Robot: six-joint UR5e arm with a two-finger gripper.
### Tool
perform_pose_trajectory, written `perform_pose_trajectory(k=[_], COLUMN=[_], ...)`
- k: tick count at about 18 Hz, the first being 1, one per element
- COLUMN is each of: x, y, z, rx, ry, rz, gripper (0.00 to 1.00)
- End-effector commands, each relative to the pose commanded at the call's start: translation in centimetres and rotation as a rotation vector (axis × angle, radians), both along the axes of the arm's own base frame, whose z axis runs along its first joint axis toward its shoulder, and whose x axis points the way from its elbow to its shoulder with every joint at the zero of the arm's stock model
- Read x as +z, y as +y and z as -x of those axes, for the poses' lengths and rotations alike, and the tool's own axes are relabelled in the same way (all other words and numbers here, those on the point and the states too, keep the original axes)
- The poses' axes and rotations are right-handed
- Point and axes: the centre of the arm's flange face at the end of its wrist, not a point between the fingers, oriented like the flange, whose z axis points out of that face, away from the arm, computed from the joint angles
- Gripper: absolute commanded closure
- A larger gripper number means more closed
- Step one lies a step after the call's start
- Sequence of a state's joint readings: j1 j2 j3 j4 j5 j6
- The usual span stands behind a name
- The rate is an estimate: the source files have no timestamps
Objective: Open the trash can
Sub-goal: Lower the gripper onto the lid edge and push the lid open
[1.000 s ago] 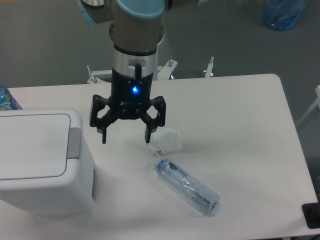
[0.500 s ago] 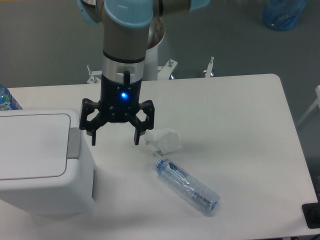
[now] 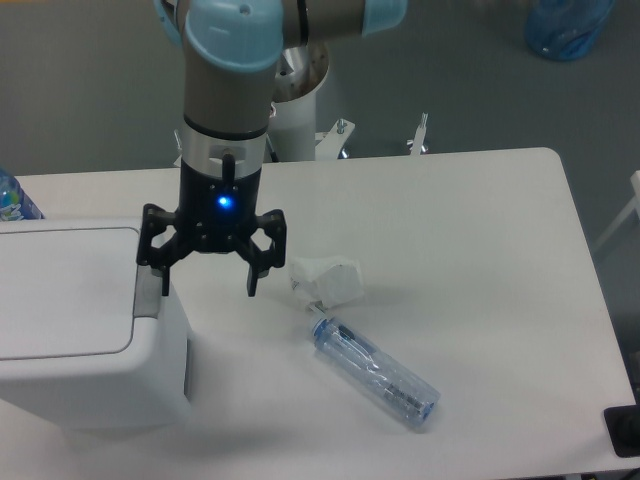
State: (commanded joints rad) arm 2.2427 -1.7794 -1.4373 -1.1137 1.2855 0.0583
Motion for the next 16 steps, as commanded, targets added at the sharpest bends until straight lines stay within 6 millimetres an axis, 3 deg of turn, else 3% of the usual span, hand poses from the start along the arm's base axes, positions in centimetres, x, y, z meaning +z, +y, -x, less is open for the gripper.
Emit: perform_pose_trajectory(k=[16], x=[-1.2], y=[0.5], z=[-0.1], rx=[-0.006], ry=[-0.011], rz=[0.017], gripper=[0.00])
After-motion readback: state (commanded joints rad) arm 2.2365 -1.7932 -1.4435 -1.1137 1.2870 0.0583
